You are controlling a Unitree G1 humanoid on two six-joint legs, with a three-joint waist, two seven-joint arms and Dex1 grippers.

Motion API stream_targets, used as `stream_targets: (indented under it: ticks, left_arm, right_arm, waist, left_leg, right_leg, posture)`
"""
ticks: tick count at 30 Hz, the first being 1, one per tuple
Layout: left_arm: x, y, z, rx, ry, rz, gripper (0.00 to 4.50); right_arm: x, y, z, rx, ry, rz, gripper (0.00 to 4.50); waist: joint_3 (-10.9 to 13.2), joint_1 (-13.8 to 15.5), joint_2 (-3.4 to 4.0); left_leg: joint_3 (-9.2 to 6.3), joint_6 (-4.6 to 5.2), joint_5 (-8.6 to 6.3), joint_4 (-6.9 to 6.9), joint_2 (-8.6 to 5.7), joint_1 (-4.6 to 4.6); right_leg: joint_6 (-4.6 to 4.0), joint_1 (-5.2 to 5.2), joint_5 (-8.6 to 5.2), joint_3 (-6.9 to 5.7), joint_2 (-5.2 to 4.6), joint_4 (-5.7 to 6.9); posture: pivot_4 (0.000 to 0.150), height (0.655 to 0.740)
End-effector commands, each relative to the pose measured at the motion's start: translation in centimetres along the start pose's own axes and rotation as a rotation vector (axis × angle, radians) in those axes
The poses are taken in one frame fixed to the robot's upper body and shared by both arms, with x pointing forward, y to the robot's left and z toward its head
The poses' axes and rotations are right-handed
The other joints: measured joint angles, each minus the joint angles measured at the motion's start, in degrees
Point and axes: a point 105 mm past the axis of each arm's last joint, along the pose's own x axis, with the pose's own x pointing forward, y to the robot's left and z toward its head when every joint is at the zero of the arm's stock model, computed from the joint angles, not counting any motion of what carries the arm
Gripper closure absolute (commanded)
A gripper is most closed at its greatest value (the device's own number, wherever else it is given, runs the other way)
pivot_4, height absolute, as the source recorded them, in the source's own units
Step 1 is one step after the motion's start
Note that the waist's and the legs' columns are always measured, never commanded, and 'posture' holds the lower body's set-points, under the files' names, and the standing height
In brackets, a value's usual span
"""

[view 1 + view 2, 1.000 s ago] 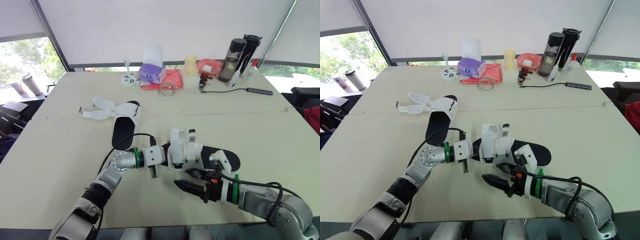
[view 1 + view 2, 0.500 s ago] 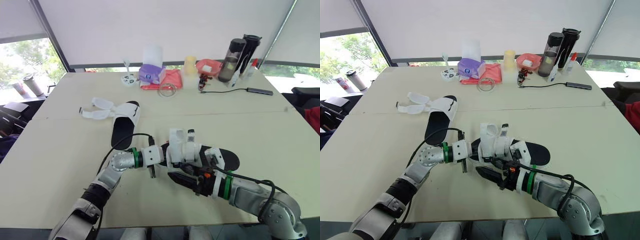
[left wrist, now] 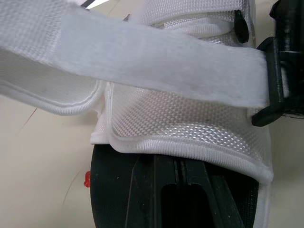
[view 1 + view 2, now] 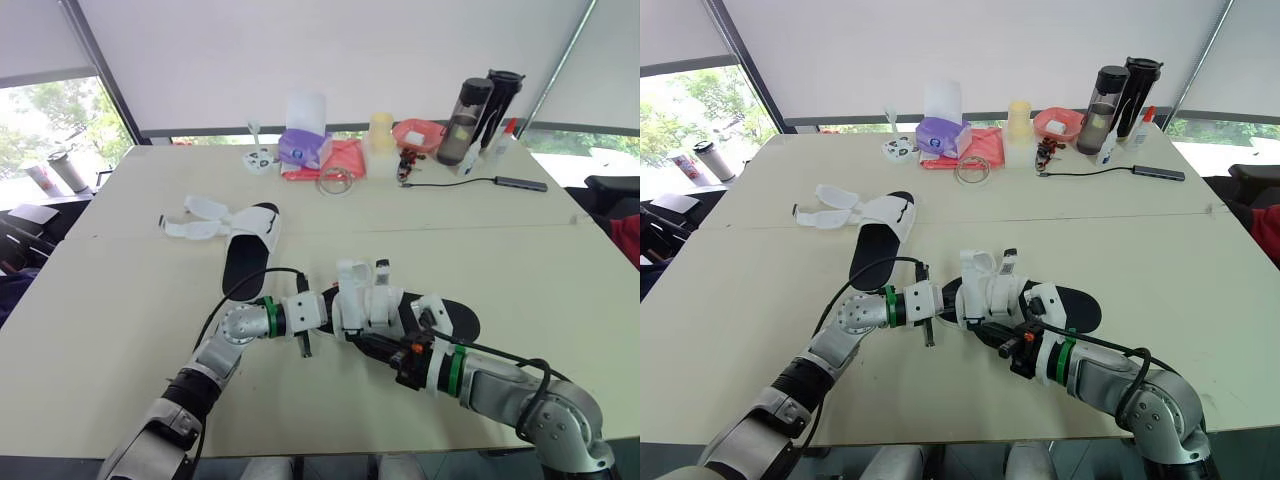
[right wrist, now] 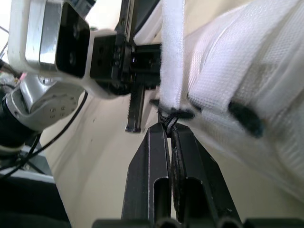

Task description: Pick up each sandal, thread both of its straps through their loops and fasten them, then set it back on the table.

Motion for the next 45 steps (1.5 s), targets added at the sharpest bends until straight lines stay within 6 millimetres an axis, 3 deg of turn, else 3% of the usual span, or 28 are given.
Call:
stream_targets:
  ticks: [1, 8, 17, 22, 24, 33, 39, 42, 45]
  left_arm:
    - [-1.4, -2.3, -4.9, -0.115, 0.198, -0.043, 4.5]
    - [-1.4, -2.5, -4.9, -0.115, 0.197, -0.046, 4.5]
    - [-1.4, -3.0, -4.8, -0.12, 0.192, -0.072, 4.5]
    - [-1.2, -3.3, -4.8, -0.122, 0.19, -0.094, 4.5]
    - [-1.0, -3.3, -4.8, -0.123, 0.19, -0.097, 4.5]
    - [-0.5, -2.9, -4.7, -0.12, 0.182, -0.083, 4.5]
    - [-0.4, -2.7, -4.8, -0.123, 0.179, -0.06, 4.5]
    - [-0.3, -2.6, -4.8, -0.127, 0.177, -0.038, 4.5]
    - [-0.3, -2.5, -4.8, -0.128, 0.178, -0.024, 4.5]
  right_arm:
    - [0.0, 1.7, -1.4, -0.014, 0.078, 0.084, 4.45]
    - [-0.5, 1.9, -2.5, -0.017, 0.158, 0.088, 4.45]
    - [-3.2, 4.6, -4.4, 0.002, 0.264, 0.185, 4.45]
    - [-3.8, 5.2, -4.4, 0.001, 0.277, 0.207, 4.45]
    - [-3.6, 5.3, -3.6, 0.007, 0.239, 0.219, 4.45]
    - [-2.5, 5.8, 3.3, 0.081, -0.042, 0.283, 4.45]
    - [-1.4, 4.5, 6.7, 0.114, -0.139, 0.233, 4.45]
    - [-0.3, 3.0, 9.4, 0.13, -0.22, 0.174, 4.45]
    - [0.0, 2.1, 10.2, 0.128, -0.248, 0.135, 3.59]
  waist:
    - [0.0, 0.0, 0.0]
    - [0.0, 0.0, 0.03]
    - [0.0, 0.1, 0.01]
    - [0.0, 0.1, -0.12]
    - [0.0, 0.2, -0.14]
    - [0.1, 1.4, -0.29]
    - [0.2, 1.5, -0.33]
    - [0.2, 1.6, -0.3]
    - [0.2, 1.7, -0.29]
  left_leg:
    - [0.0, 0.0, 0.0, 0.0, 0.0, 0.01]
    - [0.0, -0.01, -0.01, -0.01, 0.02, -0.17]
    - [0.01, -0.01, -0.01, 0.0, 0.02, -0.17]
    - [0.05, -0.01, -0.01, 0.02, 0.02, -0.13]
    - [0.05, -0.01, -0.01, 0.02, 0.02, -0.13]
    - [0.06, 0.0, 0.0, 0.04, 0.04, -0.11]
    - [0.05, 0.0, 0.0, 0.05, 0.04, -0.18]
    - [0.03, 0.01, 0.01, 0.05, 0.03, -0.14]
    - [0.03, 0.02, 0.01, 0.04, 0.02, -0.14]
  right_leg:
    - [0.0, 0.02, 0.0, 0.0, -0.01, -0.01]
    - [0.0, 0.01, 0.0, 0.0, -0.02, -0.17]
    - [0.0, -0.06, 0.0, -0.01, -0.03, -0.2]
    - [0.0, 0.01, 0.0, -0.05, -0.03, -0.24]
    - [0.0, 0.03, -0.01, -0.09, -0.03, -0.25]
    - [0.01, 0.09, -0.01, -0.1, -0.03, -0.32]
    - [0.0, 0.15, 0.0, -0.12, -0.03, -0.4]
    - [-0.01, 0.15, 0.01, -0.13, -0.02, -0.36]
    - [-0.01, 0.15, 0.01, -0.13, -0.01, -0.32]
  posture:
    - [0.15, 0.74]
    - [0.15, 0.74]
    - [0.15, 0.74]
    - [0.15, 0.74]
    - [0.15, 0.74]
    - [0.15, 0.74]
    - [0.15, 0.74]
    - [0.15, 0.74]
    - [0.15, 0.74]
